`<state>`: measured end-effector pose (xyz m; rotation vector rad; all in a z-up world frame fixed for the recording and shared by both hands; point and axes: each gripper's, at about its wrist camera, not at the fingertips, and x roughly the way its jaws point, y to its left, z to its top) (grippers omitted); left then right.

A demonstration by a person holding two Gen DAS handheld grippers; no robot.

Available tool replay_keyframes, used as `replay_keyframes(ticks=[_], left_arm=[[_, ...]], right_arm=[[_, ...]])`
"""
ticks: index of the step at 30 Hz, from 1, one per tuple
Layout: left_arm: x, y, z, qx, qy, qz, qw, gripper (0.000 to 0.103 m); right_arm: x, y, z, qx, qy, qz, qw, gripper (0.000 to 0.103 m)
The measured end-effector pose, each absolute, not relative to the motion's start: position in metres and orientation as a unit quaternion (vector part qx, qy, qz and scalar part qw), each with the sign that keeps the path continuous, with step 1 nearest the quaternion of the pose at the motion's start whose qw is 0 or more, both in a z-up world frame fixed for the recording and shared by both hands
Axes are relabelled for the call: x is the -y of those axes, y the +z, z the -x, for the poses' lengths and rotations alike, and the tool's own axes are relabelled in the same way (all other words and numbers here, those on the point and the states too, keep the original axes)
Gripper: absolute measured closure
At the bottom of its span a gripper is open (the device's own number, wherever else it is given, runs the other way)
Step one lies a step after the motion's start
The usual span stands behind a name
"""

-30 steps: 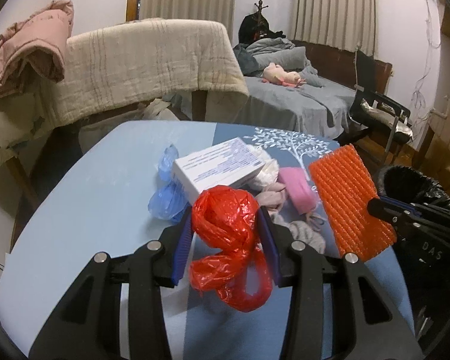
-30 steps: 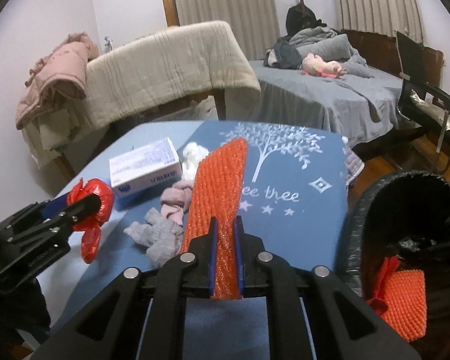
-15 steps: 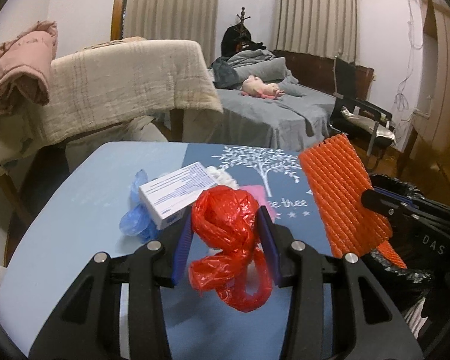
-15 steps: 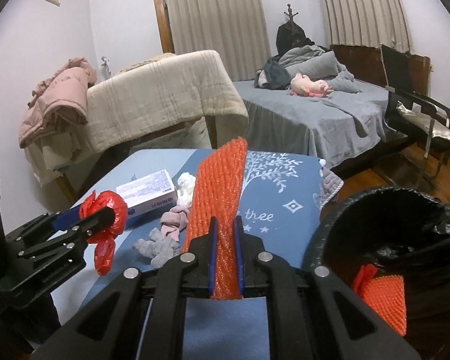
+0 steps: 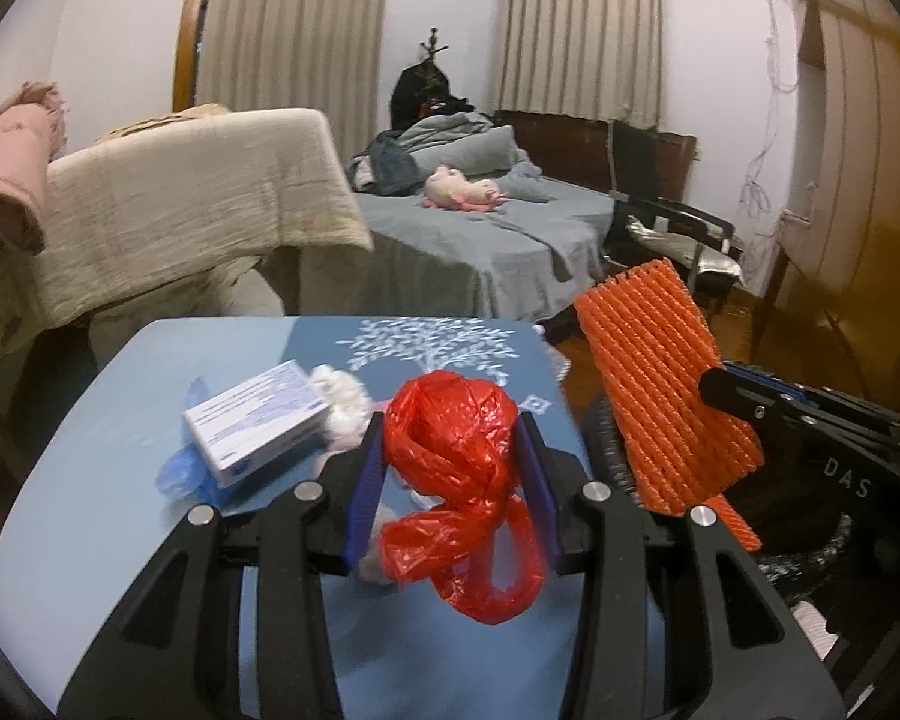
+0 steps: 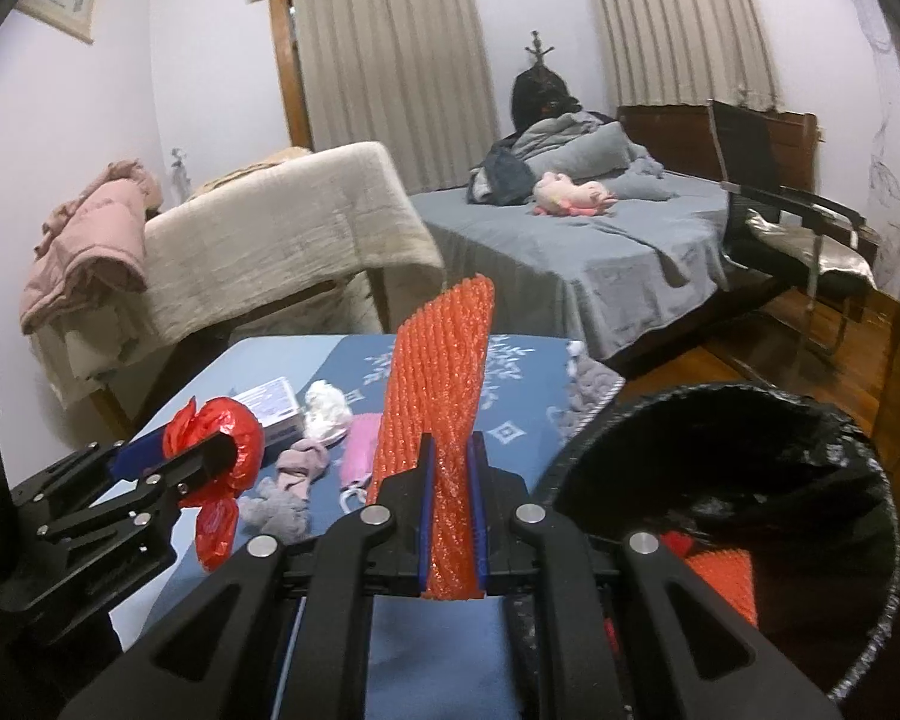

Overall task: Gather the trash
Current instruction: 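Carry the red plastic bag and orange mesh net over the black bin and open both tools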

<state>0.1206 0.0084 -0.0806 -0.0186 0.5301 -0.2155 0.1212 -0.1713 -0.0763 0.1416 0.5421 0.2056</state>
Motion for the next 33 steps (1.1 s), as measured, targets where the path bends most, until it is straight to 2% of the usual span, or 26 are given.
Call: replay_keyframes(ticks=[19, 33], left_arm=[[0.085, -0.078, -0.134, -0.25, -0.188, -0.008, 0.95, 0.062], [0.147, -0.099, -0.151, -0.266, -0.236, -0.036, 0.934, 0.062]], right_arm=[[0.263, -0.08, -0.098, -0.256, -0.006, -0.101, 0.961, 0.093], [0.322, -0.106, -0.089, -0.267, -0.072, -0.125, 0.953, 0.093]])
